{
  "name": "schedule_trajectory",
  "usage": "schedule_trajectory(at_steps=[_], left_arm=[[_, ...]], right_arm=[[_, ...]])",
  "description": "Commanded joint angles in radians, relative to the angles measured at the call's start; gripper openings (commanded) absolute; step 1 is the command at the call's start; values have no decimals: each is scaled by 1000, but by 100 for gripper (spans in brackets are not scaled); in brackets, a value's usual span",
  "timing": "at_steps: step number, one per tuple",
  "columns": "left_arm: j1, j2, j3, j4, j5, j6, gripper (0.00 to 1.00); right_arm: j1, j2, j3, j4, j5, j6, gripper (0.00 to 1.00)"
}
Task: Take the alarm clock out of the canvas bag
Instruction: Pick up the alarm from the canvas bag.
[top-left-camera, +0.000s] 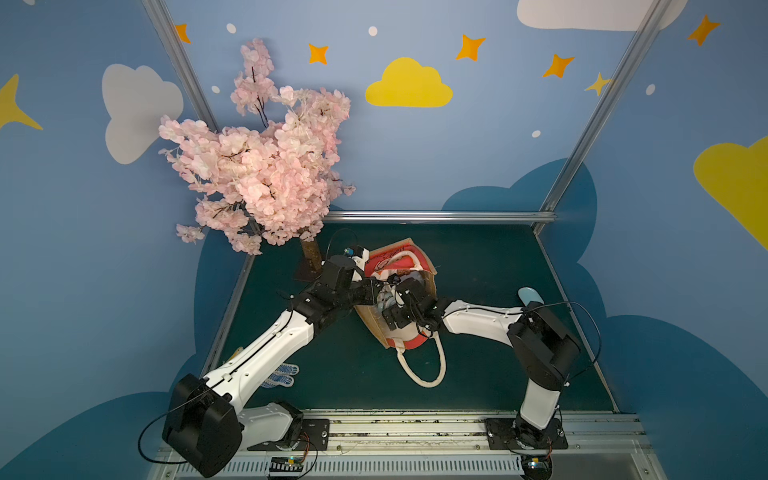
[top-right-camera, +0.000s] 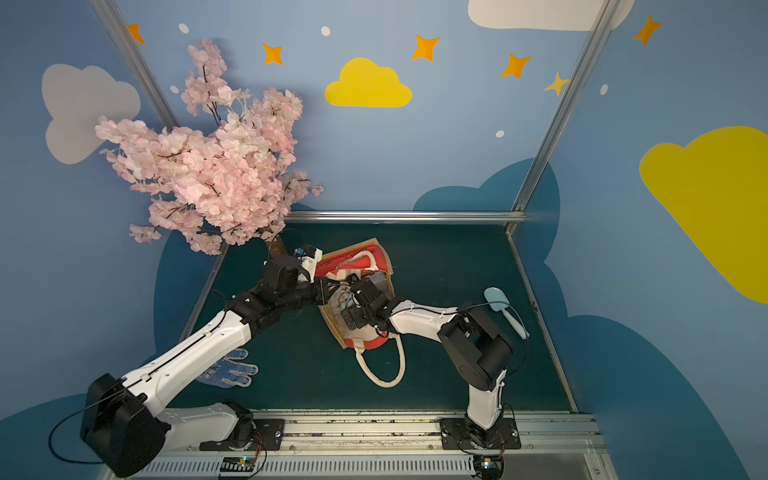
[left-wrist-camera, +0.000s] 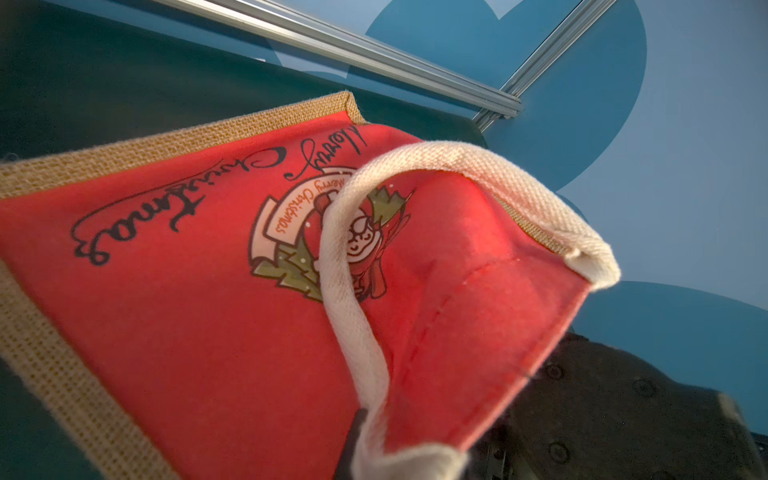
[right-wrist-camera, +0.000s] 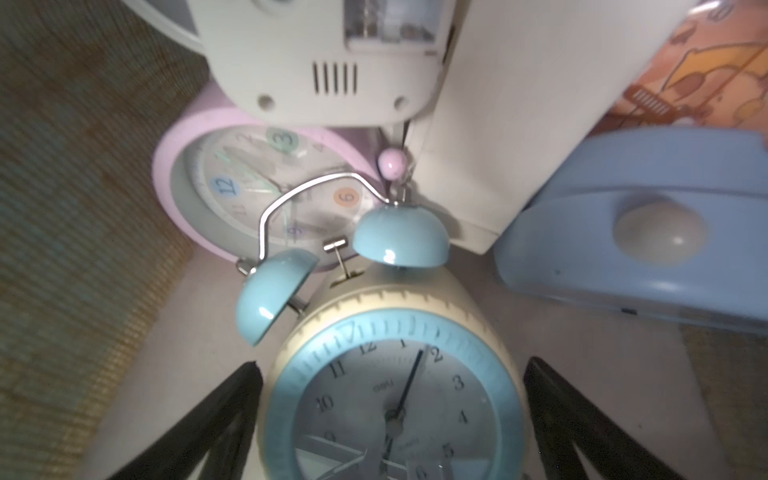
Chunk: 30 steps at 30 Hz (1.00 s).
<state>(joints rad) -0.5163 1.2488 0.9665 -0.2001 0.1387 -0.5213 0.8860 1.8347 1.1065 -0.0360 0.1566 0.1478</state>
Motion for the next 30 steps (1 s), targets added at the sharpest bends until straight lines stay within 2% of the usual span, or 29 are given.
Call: schedule_trajectory(at_steps=[1, 6, 15, 22, 30], left_arm=[[7, -20, -18, -38, 29, -17, 4], [12, -33, -28, -42, 29, -16, 4], [13, -49, -39, -41, 29, -19, 4], [12, -50, -37, -39, 33, -22, 4], [13, -48, -35, -39, 44, -23, 4]], right_arm=[[7, -9, -6, -58, 4, -35, 97], [-2, -8, -2, -92, -11, -81, 95], [-48, 18, 38, -139, -153, -124, 83], [-55, 60, 72, -182, -198, -142, 90], [-60, 98, 114, -213, -229, -140, 89]])
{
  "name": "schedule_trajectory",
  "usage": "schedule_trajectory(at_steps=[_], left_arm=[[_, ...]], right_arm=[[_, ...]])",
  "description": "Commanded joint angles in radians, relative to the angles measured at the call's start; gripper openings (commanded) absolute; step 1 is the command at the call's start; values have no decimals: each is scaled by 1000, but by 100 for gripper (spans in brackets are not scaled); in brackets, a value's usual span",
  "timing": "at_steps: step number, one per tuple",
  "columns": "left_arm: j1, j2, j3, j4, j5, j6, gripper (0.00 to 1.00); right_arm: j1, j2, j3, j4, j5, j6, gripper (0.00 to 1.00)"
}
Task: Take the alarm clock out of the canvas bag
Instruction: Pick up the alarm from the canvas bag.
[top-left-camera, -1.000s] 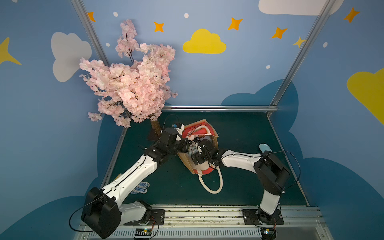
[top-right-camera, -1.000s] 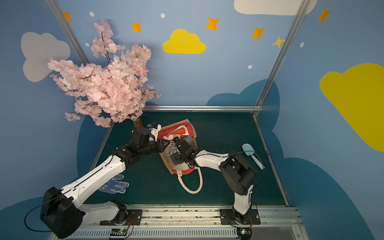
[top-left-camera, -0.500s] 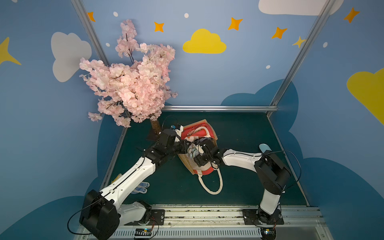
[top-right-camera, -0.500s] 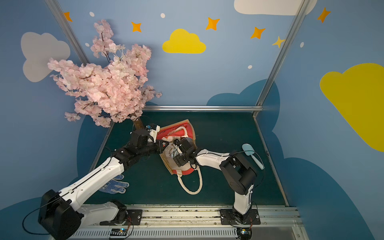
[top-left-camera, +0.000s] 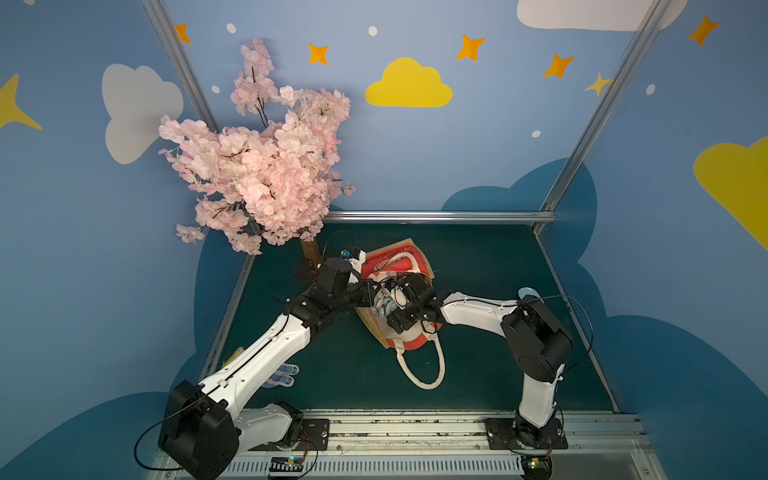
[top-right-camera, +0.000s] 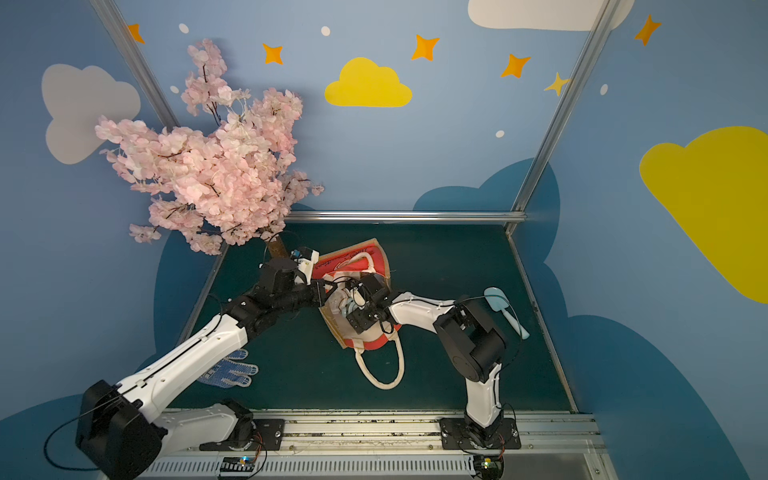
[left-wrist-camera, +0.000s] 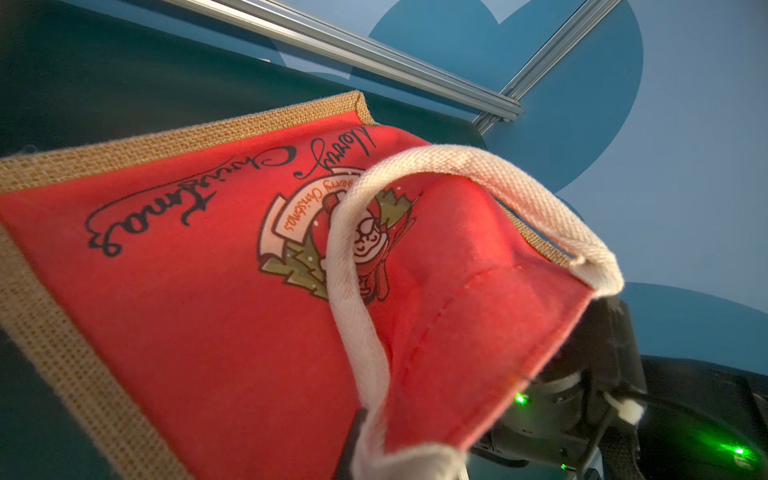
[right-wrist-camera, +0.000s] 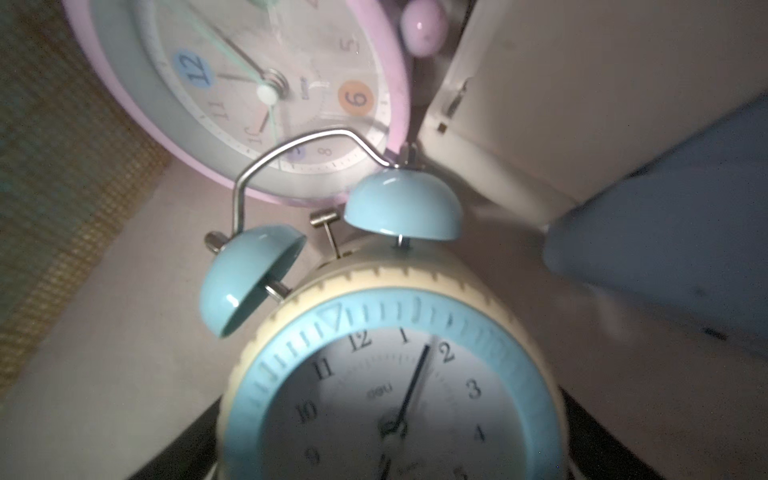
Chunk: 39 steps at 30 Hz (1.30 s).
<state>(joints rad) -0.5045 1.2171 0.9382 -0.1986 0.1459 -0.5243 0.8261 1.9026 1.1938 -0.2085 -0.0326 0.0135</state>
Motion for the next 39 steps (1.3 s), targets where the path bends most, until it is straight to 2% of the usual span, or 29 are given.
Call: schedule_trajectory(at_steps=[1, 18, 25, 33, 39], left_arm=[[1, -17, -6, -42, 35, -18, 4], [12, -36, -31, -36, -18, -36, 4], [20, -29, -39, -24, -16, -58, 5], [19, -14, -50, 36, 36, -92, 4], [19, -1, -50, 40, 44, -91, 4]], right_arm=[[-1, 25, 25, -35, -36, -7, 88], [27, -127, -48, -25, 17, 20, 64], [44, -229, -107, -27, 37, 42, 64], [42, -309, -148, -71, 84, 59, 61], [43, -424, -180, -88, 142, 160, 59]])
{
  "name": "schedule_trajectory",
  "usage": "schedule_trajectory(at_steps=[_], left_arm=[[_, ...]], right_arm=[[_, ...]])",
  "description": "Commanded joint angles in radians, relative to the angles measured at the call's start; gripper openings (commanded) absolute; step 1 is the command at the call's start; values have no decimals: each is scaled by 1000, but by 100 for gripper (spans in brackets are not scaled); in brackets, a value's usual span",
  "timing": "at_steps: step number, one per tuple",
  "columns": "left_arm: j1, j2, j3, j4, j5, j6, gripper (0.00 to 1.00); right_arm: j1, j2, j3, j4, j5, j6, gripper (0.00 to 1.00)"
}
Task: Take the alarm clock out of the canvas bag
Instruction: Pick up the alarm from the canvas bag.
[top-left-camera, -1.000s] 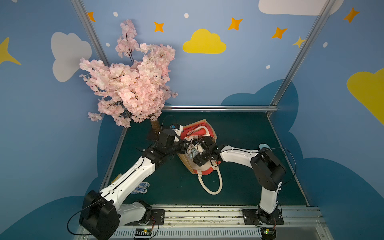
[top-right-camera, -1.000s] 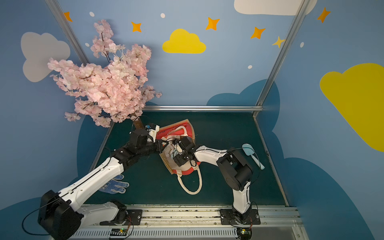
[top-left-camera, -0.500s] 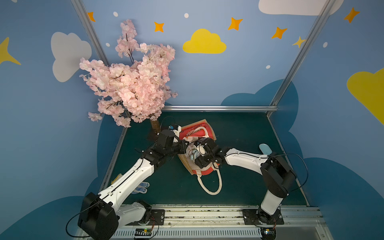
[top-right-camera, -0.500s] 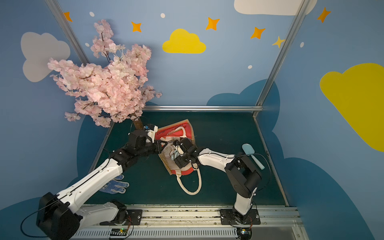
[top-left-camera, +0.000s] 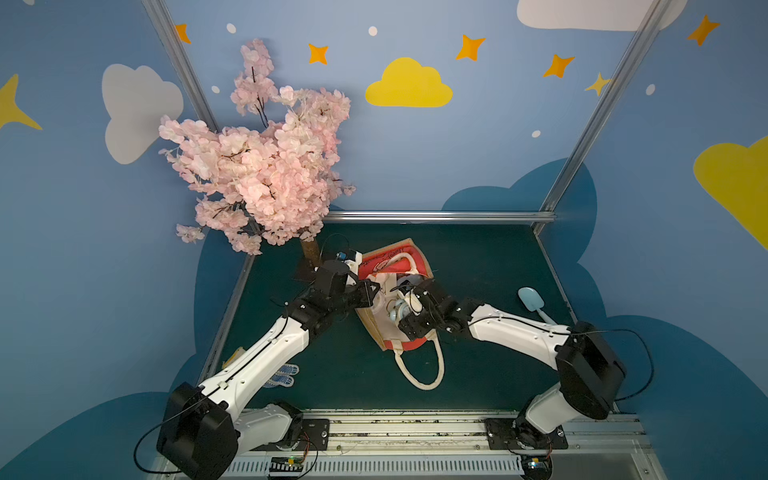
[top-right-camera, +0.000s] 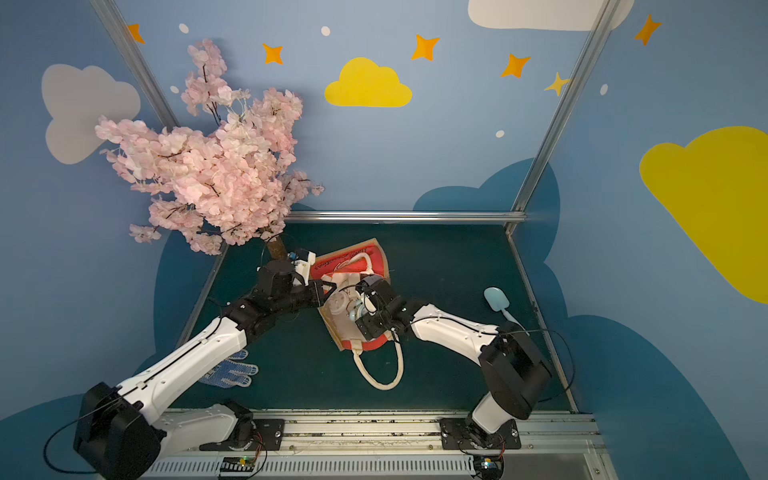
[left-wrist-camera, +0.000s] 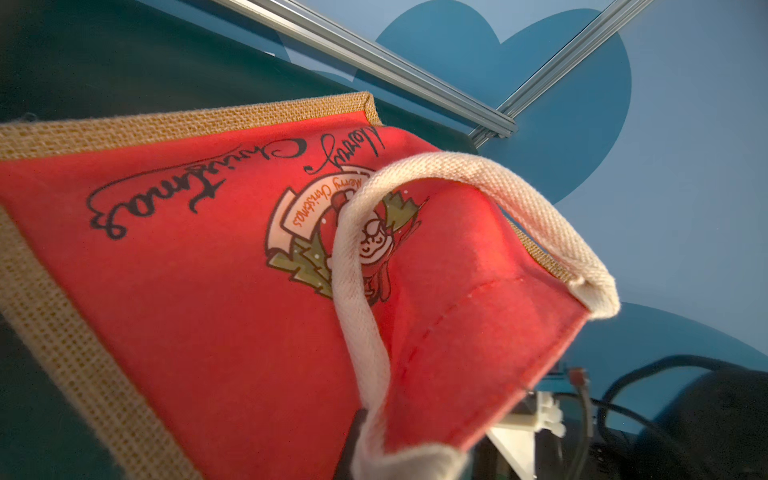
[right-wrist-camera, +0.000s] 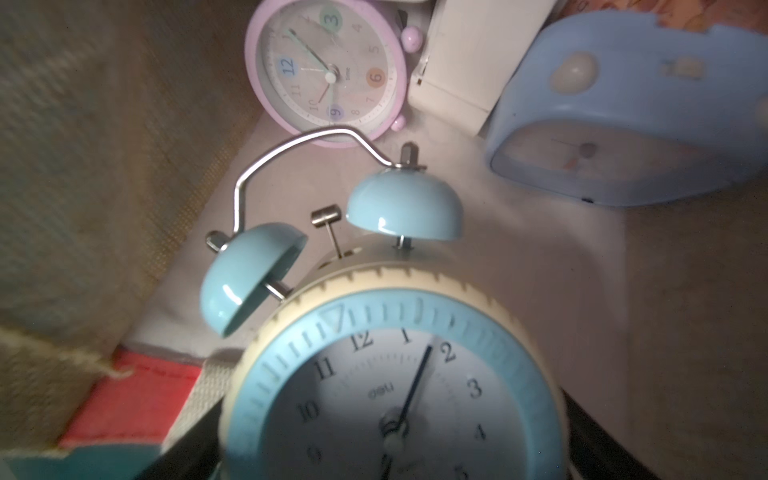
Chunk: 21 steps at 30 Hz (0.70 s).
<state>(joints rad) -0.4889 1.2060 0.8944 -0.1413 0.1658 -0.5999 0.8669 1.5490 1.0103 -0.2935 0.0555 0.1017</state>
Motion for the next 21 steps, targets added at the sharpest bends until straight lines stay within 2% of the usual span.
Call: schedule_trajectory(at_steps=[1, 6, 16, 21], left_arm=[[4, 5, -8, -20, 20, -14, 4], [4, -5, -12, -34, -3, -6, 4], [3, 2, -12, -37, -23, -22, 4], [3, 6, -14, -36, -21, -26, 4]], right_arm=[[2, -89, 1, -19, 68, 93, 59], [2, -202, -48, -50, 134, 157, 59], [-5, -400, -78, -216, 207, 141, 59], [-46, -506, -100, -254, 204, 156, 59]])
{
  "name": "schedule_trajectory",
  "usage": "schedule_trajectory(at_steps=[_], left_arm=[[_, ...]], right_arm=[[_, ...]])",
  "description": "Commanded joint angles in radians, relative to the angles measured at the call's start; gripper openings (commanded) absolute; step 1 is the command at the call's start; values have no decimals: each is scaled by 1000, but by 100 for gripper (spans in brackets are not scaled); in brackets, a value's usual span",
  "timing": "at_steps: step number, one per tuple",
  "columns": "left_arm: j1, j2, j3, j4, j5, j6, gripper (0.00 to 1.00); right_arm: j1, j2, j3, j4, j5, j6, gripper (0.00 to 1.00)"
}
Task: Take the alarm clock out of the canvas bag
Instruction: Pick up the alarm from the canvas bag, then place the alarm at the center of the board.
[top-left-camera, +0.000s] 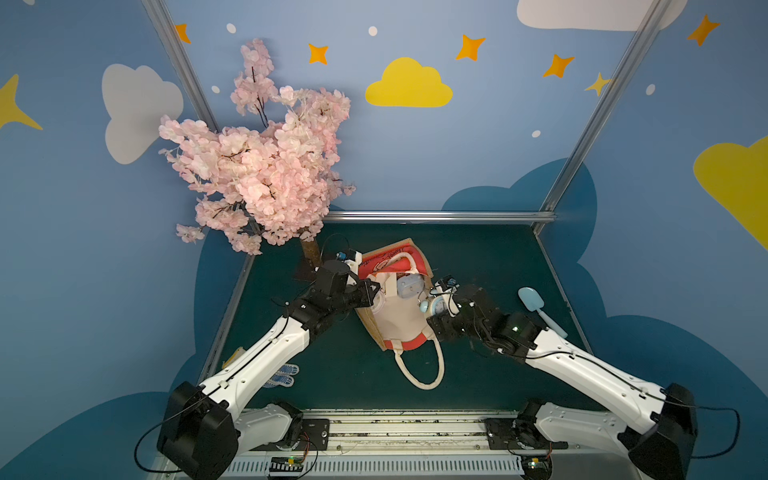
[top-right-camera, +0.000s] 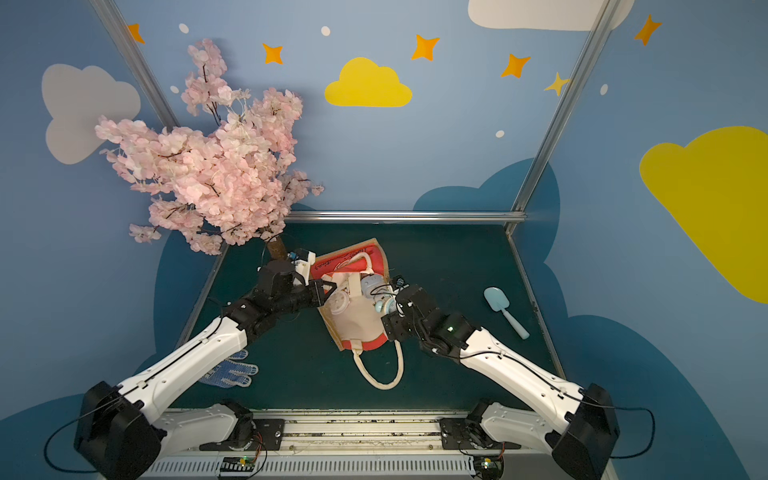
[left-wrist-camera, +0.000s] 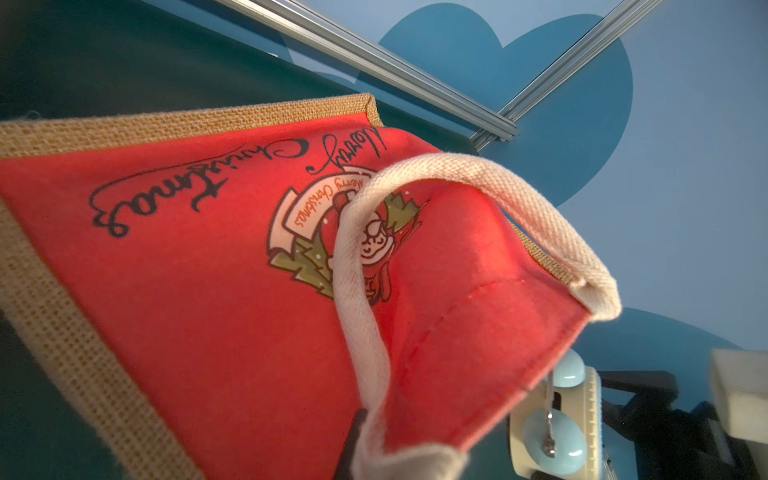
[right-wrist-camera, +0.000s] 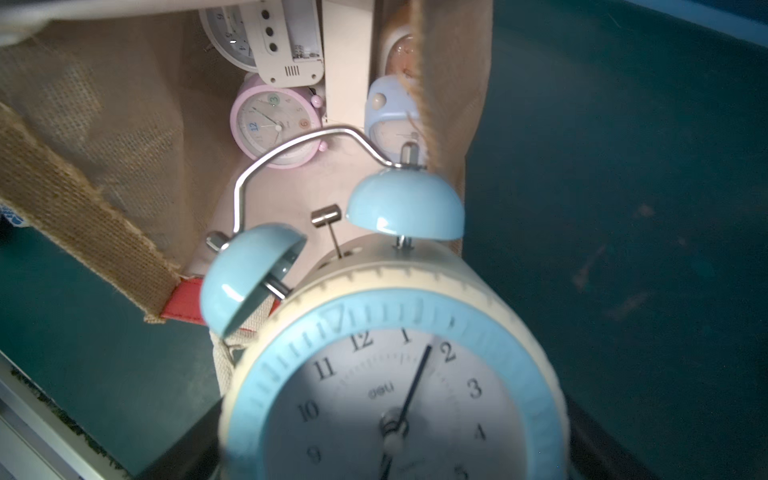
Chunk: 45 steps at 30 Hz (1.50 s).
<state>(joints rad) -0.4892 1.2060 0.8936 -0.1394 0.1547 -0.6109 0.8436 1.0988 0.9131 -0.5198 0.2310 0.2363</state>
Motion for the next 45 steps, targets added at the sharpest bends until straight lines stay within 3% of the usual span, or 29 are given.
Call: schedule_trajectory(at_steps=[1, 12, 19, 38, 45], left_arm=[[4, 6, -13, -37, -10, -16, 4], [4, 0, -16, -43, -10, -14, 5], [3, -5, -18, -48, -10, -12, 5], [2, -25, -41, -51, -18, 5, 5], [2, -38, -54, -55, -18, 15, 5]], right_arm=[[-39, -72, -5, -35, 21, 24, 59], [-152, -172, -8, -93, 48, 14, 58], [-292, -179, -1, -102, 4, 6, 58], [-632, 46, 48, 20, -108, 9, 57], [-727, 223, 99, 99, -129, -9, 58]])
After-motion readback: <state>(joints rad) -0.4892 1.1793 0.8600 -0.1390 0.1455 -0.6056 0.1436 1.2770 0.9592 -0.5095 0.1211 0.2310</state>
